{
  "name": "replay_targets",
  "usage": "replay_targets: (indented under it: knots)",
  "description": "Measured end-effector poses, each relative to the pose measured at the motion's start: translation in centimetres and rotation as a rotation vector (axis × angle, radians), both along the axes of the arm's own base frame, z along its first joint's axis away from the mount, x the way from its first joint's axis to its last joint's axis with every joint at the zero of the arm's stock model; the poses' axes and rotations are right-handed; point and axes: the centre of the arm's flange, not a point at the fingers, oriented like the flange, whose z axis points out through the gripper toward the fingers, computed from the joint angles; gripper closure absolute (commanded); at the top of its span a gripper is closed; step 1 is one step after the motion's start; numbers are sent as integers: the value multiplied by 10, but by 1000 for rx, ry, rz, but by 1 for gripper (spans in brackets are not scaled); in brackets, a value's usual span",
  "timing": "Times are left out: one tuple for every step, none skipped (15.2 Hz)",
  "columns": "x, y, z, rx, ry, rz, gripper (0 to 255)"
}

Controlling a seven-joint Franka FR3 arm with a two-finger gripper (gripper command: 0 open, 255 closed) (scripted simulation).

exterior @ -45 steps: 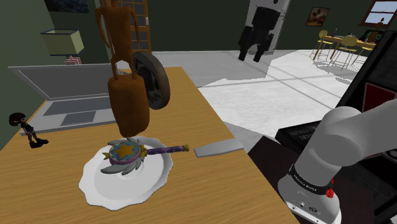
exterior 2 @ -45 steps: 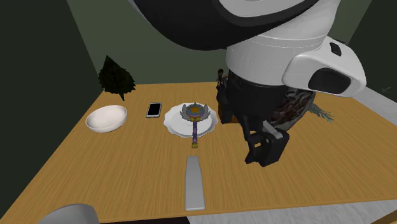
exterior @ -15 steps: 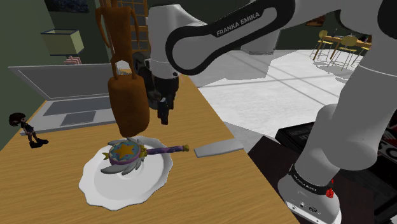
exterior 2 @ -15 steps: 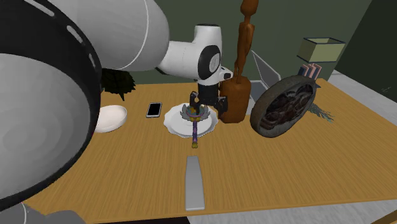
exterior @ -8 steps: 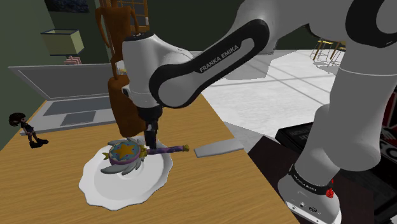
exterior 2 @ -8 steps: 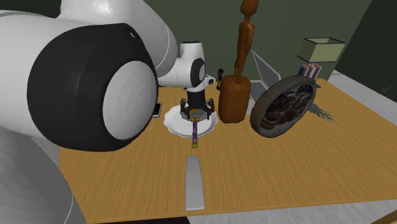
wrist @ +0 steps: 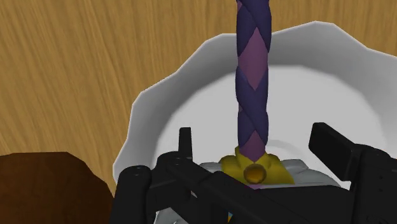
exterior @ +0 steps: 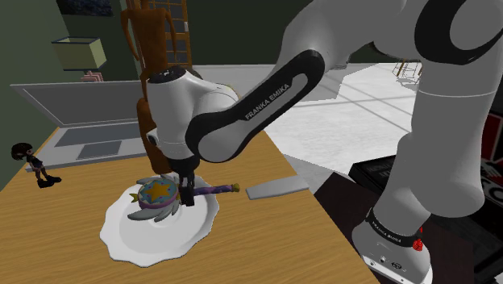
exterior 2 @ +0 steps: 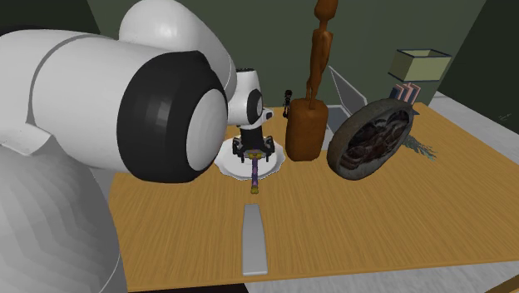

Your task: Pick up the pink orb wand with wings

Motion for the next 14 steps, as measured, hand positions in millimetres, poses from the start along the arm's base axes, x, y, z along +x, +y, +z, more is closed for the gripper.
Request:
replay_targets:
  knots:
    - [0, -1, -7, 0, 0, 0, 0]
    - [0, 0, -10, 0, 0, 0, 0]
    - [0, 0, -12, 0, 0, 0, 255]
    - [0, 0, -12, 0, 0, 0, 255]
    - [0, 0, -13, 0, 0, 0, 255]
    - [0, 0, -13, 0, 0, 0, 255]
    - [0, 0, -13, 0, 0, 0, 255]
    - [0, 0, -13, 0, 0, 0, 255]
    - [0, 0, -13, 0, 0, 0, 255]
    - [0, 0, -13, 0, 0, 0, 255]
    - [0, 0, -13, 0, 0, 0, 255]
    - [0, 0, -13, 0, 0, 0, 255]
    - [0, 0, -13, 0, 0, 0, 255]
    - [0, 1, -10, 0, 0, 0, 255]
